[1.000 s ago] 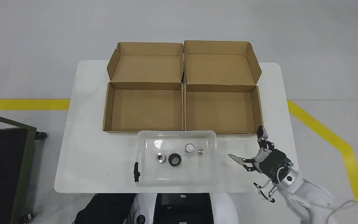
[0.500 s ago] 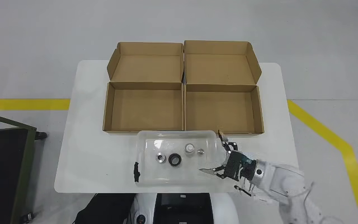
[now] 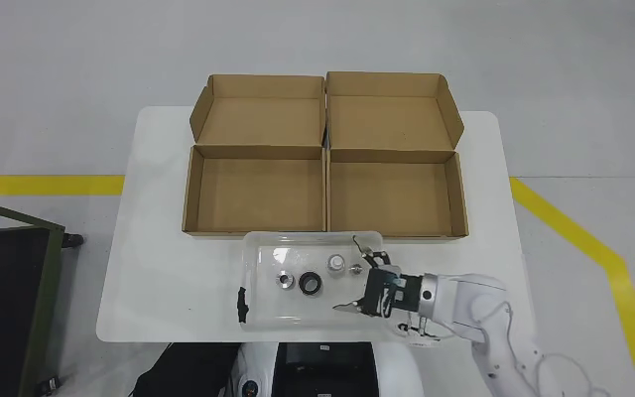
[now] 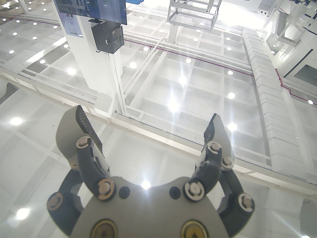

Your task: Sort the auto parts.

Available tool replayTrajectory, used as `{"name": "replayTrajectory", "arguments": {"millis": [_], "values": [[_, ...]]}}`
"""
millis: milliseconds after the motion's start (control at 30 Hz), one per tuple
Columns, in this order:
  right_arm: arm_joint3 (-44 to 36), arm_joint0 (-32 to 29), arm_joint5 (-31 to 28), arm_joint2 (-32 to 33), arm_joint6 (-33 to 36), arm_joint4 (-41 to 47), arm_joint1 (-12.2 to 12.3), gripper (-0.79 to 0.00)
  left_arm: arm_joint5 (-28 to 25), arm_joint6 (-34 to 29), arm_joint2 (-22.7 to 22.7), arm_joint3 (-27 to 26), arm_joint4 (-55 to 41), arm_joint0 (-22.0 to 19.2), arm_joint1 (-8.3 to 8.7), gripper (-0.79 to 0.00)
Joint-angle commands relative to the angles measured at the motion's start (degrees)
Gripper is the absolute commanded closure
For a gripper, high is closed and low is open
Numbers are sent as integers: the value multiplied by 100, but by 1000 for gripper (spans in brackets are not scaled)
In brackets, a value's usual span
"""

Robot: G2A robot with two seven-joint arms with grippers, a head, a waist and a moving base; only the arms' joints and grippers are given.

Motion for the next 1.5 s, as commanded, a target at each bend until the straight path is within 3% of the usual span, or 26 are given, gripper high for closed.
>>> {"name": "replayTrajectory", "arguments": {"millis": [0, 333, 467, 533, 633, 867, 933, 1067, 1133, 1200, 1267, 1467], "values": [[78, 117, -14, -97, 101, -27, 1, -785, 0, 0, 0, 0, 0, 0, 0, -785], [340, 513, -119, -440, 540, 64, 14, -785, 0, 0, 0, 0, 0, 0, 0, -785], [408, 629, -134, -546, 721, 37, 25, -643, 0, 0, 0, 0, 0, 0, 0, -785], [448, 683, -154, -592, 799, 39, 31, -505, 0, 0, 0, 0, 0, 0, 0, -785], [529, 742, -120, -619, 853, 90, 39, -422, 0, 0, 0, 0, 0, 0, 0, -785], [687, 897, 37, -664, 939, 160, 54, -465, 0, 0, 0, 0, 0, 0, 0, -785], [752, 954, 65, -693, 948, 179, 56, -391, 0, 0, 0, 0, 0, 0, 0, -785], [846, 1042, 124, -761, 957, 200, 59, -363, 0, 0, 0, 0, 0, 0, 0, -785], [879, 1075, 147, -791, 961, 202, 62, -311, 0, 0, 0, 0, 0, 0, 0, -785], [893, 1097, 168, -811, 958, 202, 67, -185, 0, 0, 0, 0, 0, 0, 0, -785], [887, 1105, 169, -812, 951, 206, 77, 0, 0, 0, 0, 0, 0, 0, 0, -785], [512, 1006, -9, -707, 930, 337, 135, 0, 0, 0, 0, 0, 0, 0, 0, -785]]}}
